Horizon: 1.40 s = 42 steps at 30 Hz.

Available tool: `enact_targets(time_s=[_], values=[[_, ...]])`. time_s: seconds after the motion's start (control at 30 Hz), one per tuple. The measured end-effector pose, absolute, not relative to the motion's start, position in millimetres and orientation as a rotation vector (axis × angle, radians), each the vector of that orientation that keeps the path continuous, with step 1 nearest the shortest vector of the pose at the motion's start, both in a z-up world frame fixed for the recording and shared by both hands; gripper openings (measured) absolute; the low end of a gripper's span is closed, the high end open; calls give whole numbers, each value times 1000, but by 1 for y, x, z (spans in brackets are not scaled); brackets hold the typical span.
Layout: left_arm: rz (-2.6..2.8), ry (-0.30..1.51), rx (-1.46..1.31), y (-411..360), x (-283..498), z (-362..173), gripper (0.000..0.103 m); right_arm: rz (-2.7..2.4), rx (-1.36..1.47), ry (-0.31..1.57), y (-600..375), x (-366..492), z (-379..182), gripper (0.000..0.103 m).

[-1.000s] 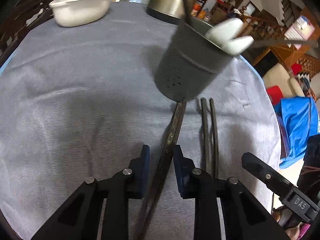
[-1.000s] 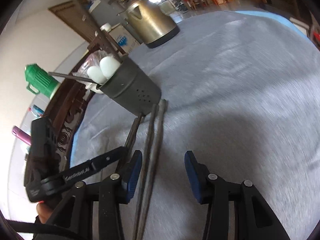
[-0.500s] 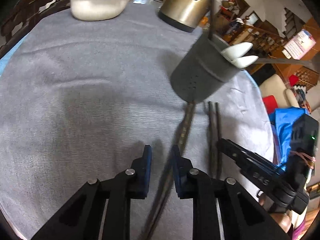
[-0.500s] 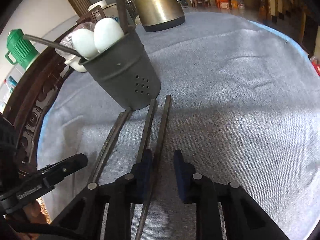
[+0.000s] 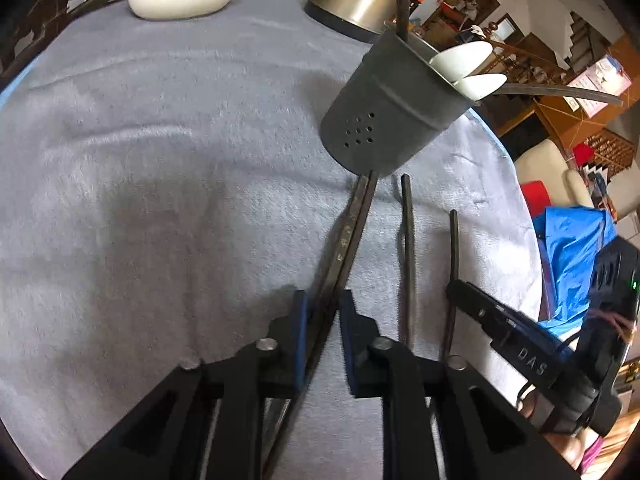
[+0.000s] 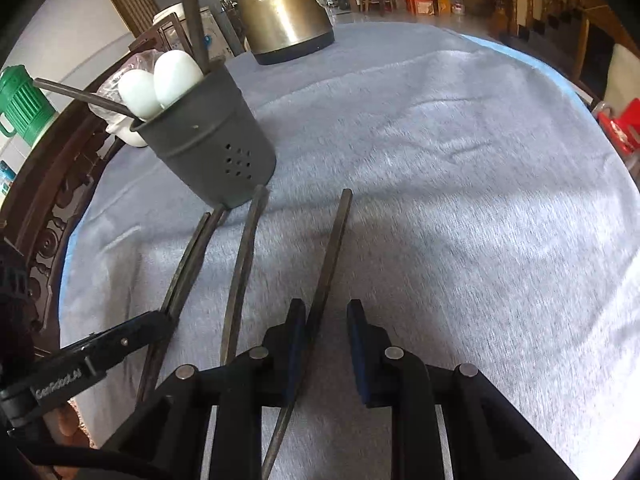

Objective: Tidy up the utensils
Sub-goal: 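Close the right tool on chopsticks while the left tool holds its chopsticks, then lift the chopsticks with both tools and carry them toward the holder cup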

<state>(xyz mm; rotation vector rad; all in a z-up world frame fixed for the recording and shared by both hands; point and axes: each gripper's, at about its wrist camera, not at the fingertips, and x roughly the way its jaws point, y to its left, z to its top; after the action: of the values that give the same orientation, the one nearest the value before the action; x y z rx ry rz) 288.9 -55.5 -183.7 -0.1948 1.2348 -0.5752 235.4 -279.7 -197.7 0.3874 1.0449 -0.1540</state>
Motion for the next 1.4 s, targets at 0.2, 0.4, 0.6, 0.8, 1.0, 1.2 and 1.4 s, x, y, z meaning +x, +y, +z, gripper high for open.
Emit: enact_targets(time_s=[0.2,0.4,0.6,0.8,1.0,1.2,1.4], values=[[-578,1279,-317,-69,278,-192,9,-129,440,1034,-289,226,-199,22],[-531,1244,-314,-67,285,-188,9,-94,492,1024,-300,218,-201,22],[-515,1223,-260,-54,292,-183,9,-81,513,1014,-306,214,-201,22],[-563,1204,-201,-64,290,-177,9,-76,519,1009,-306,216,-203,22],[-573,1182,-117,-87,295,-176,9,-72,508,1006,-305,218,-203,22],[-584,1172,-103,-108,305,-182,10,-61,516,996,-307,216,-204,22],[-585,1177,-114,-111,315,-188,11,-57,521,996,-308,216,-204,22]])
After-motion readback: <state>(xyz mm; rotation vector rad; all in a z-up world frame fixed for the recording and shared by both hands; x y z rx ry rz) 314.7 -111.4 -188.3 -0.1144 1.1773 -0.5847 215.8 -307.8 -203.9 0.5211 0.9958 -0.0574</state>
